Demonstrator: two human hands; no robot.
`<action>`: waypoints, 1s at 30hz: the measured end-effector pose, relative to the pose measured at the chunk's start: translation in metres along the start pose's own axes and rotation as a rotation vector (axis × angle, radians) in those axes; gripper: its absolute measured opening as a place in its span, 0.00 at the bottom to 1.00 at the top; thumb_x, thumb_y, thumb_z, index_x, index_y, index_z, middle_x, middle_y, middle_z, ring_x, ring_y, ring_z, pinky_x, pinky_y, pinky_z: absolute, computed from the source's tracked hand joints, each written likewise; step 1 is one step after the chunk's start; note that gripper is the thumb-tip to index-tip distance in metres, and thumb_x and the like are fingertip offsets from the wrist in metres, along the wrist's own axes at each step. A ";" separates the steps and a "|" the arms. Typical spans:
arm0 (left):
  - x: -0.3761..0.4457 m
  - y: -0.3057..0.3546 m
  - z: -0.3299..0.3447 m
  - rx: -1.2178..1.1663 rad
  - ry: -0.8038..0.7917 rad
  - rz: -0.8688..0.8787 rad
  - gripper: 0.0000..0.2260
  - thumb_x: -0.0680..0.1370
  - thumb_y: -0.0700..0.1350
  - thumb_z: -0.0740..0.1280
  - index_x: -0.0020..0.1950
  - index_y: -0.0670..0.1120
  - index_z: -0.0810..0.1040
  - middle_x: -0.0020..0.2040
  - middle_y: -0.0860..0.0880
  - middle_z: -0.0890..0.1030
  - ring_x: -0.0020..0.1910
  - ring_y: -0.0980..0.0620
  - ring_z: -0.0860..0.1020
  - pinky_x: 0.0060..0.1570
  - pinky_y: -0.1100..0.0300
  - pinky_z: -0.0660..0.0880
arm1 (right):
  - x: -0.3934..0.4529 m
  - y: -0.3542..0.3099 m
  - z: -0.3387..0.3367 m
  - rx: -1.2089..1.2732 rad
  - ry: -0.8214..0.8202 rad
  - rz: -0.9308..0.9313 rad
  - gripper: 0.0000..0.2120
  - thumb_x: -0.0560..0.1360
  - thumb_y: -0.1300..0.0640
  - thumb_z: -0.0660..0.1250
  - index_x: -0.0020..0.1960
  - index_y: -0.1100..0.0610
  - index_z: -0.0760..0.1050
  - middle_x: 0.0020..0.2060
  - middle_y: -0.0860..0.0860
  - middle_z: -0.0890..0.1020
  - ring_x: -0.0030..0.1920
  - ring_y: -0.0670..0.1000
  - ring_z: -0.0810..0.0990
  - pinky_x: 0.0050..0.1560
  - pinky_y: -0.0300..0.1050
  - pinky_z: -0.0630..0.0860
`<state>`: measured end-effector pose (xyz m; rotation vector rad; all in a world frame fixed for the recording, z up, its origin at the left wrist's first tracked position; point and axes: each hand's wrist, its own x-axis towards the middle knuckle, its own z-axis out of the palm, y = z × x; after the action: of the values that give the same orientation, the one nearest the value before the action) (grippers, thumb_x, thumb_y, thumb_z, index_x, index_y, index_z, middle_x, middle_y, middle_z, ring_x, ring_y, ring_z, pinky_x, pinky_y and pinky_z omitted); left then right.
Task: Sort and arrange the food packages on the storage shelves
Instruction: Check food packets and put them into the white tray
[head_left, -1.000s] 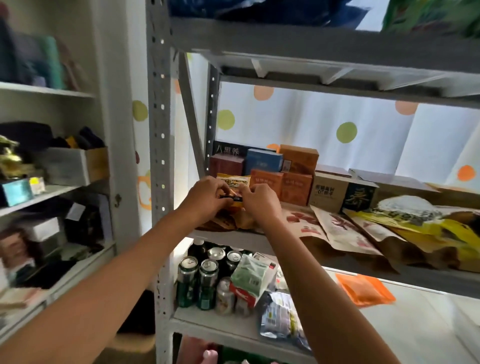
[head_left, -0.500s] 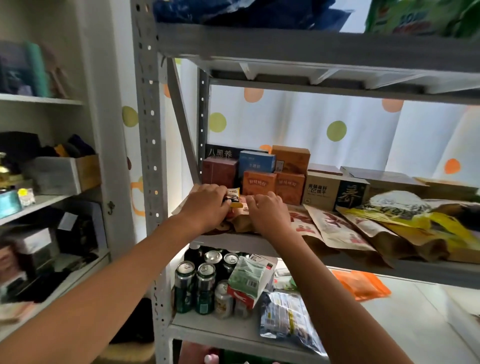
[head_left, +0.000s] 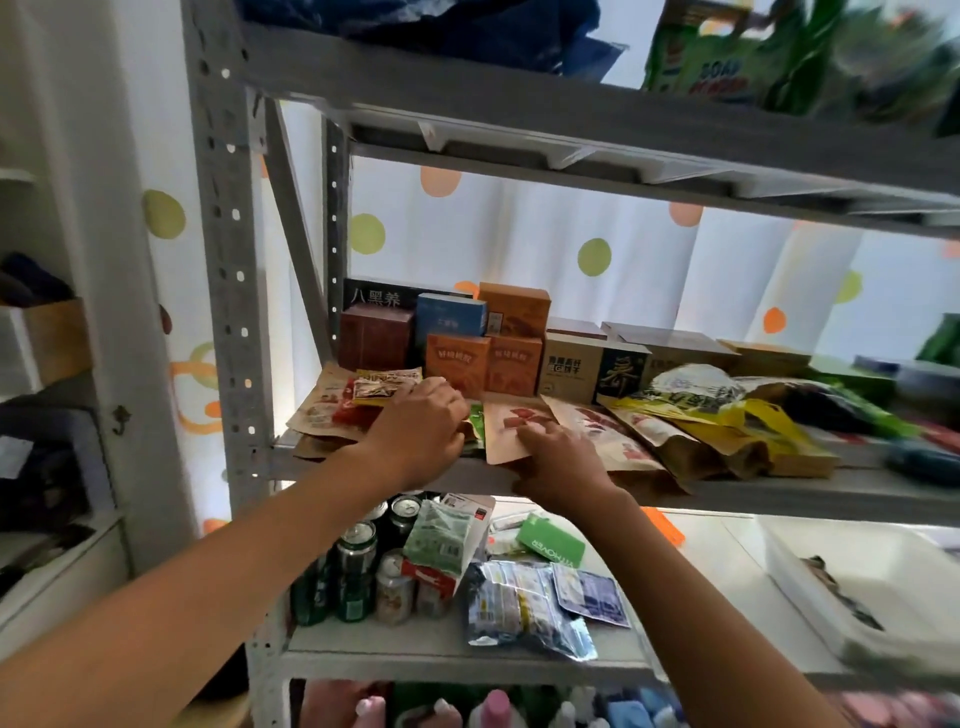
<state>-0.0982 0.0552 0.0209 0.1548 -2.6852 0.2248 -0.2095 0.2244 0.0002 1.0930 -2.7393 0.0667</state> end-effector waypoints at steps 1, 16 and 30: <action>0.000 0.000 0.001 0.017 -0.016 0.018 0.19 0.81 0.51 0.60 0.70 0.47 0.71 0.72 0.48 0.71 0.75 0.47 0.62 0.74 0.47 0.59 | -0.002 -0.002 0.000 -0.008 0.026 -0.001 0.31 0.74 0.45 0.70 0.74 0.48 0.66 0.69 0.56 0.74 0.67 0.59 0.73 0.69 0.59 0.69; 0.004 0.000 0.000 0.174 -0.178 0.129 0.21 0.80 0.49 0.60 0.72 0.46 0.70 0.73 0.45 0.69 0.76 0.44 0.60 0.76 0.46 0.52 | 0.002 -0.002 -0.015 0.597 0.510 0.094 0.17 0.81 0.54 0.65 0.68 0.55 0.76 0.54 0.55 0.85 0.49 0.58 0.83 0.44 0.47 0.75; -0.023 0.020 -0.026 -0.349 0.031 0.061 0.19 0.84 0.55 0.56 0.48 0.44 0.80 0.45 0.45 0.79 0.49 0.49 0.75 0.46 0.53 0.71 | -0.048 -0.055 -0.050 1.627 0.822 0.333 0.05 0.81 0.55 0.66 0.53 0.45 0.77 0.48 0.43 0.82 0.53 0.49 0.82 0.50 0.45 0.80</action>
<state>-0.0700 0.0815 0.0313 -0.0374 -2.6504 -0.2223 -0.1296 0.2225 0.0384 0.4315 -1.6283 2.3540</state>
